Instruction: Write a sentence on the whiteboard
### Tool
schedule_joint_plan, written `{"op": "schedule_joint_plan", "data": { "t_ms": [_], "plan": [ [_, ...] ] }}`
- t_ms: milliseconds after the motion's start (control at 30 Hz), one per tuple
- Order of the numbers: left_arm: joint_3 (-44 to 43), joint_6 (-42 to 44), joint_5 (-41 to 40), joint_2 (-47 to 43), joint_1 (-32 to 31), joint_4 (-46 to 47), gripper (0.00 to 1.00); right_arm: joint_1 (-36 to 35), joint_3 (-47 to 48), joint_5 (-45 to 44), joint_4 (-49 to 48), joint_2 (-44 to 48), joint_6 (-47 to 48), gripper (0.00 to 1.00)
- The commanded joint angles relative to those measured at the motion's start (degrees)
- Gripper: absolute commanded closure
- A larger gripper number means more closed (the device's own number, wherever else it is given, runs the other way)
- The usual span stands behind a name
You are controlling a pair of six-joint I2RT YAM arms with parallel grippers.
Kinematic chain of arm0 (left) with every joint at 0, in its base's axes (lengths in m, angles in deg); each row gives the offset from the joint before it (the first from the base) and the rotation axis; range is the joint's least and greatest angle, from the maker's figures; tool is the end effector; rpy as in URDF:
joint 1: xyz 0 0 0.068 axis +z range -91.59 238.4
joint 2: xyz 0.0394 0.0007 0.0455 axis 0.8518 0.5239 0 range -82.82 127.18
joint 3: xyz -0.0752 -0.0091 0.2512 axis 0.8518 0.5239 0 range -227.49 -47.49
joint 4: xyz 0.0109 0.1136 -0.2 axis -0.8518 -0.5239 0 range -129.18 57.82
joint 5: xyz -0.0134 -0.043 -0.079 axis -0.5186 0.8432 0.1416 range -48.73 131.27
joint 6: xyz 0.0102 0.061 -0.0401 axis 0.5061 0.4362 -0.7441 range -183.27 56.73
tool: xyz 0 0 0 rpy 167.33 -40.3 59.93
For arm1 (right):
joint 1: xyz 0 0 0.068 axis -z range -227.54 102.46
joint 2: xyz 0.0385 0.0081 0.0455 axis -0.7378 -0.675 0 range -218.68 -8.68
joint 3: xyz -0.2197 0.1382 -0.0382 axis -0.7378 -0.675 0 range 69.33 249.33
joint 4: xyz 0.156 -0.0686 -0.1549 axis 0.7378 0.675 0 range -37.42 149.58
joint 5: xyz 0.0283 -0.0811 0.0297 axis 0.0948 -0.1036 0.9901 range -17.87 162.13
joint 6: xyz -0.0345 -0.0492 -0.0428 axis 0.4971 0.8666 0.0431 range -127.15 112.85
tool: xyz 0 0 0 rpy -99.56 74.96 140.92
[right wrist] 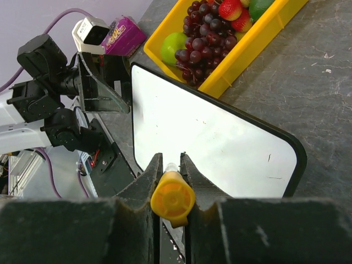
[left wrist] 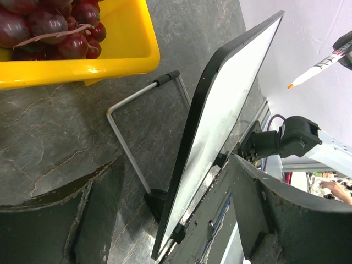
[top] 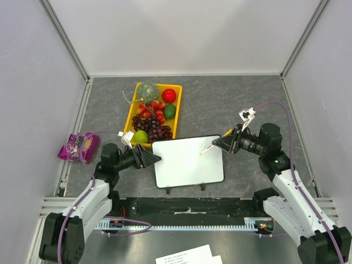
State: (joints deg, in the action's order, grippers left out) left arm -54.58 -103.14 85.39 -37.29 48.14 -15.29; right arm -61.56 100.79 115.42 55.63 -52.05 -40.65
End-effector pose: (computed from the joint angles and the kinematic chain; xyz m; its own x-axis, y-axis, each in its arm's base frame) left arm 0.1454 -0.0699 0.1663 -0.7680 -0.3287 -0.5497 0.3553 0.4954 -0.7927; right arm 0.1548 0.0822 0.2717 -0.6609 0.2490 -0.7079 -0.5447 0.4897 0.6808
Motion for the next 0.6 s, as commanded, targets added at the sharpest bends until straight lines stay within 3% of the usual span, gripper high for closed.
{"op": "schedule_joint_plan", "data": {
  "t_ms": [0, 567],
  "plan": [
    [0.6, 2.4, 1.8, -0.4, -0.2, 2.4, 0.2, -0.1, -0.3, 0.9, -2.6, 0.0, -0.3, 1.0],
    [0.6, 2.7, 1.9, 0.1, -0.4, 2.2, 0.2, 0.0, -0.9, 0.9, -2.6, 0.0, -0.3, 1.0]
  ]
}}
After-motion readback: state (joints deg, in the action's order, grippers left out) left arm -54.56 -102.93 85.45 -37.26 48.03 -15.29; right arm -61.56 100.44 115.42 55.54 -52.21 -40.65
